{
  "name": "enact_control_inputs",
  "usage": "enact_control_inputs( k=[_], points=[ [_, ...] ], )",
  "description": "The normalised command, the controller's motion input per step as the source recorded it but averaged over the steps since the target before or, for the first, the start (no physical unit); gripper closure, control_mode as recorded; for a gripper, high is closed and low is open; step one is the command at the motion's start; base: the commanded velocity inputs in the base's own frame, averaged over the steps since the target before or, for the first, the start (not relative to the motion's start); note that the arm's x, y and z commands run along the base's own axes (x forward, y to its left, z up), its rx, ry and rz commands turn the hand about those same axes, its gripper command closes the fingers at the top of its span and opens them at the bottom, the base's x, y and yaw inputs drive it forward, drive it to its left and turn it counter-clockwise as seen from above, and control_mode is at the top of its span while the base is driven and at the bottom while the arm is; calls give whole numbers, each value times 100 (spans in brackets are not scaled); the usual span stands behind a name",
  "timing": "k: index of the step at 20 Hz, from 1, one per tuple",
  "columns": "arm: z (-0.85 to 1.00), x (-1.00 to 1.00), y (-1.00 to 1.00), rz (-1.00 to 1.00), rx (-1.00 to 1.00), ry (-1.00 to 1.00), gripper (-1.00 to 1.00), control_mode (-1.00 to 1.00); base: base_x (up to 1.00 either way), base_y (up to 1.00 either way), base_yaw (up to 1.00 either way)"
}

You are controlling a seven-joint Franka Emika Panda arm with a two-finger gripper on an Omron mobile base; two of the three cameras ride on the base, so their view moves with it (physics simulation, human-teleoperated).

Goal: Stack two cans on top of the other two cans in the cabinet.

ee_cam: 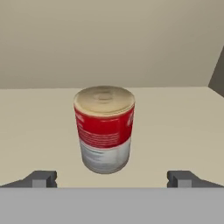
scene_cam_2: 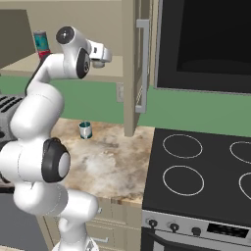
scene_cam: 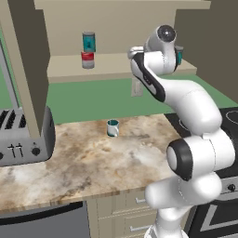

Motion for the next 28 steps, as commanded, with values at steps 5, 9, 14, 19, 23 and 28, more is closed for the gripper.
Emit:
enact_control_inputs(
  k=[5, 9, 14, 19, 23, 28],
  points=[
    [-1, 20, 0, -2, 4, 0, -100, -100, 0, 0, 0],
    [-2, 24, 0, 0, 2, 0, -100, -100, 0, 0, 0],
    [-6, 22, 0, 0, 0, 0, -100, -100, 0, 0, 0],
    [-7, 20, 0, 0, 0, 0, -100, -100, 0, 0, 0],
    [-6, 14, 0, 0, 0, 0, -100, -100, 0, 0, 0],
    [-3, 9, 0, 0, 0, -1, -100, -100, 0, 0, 0]
  ],
)
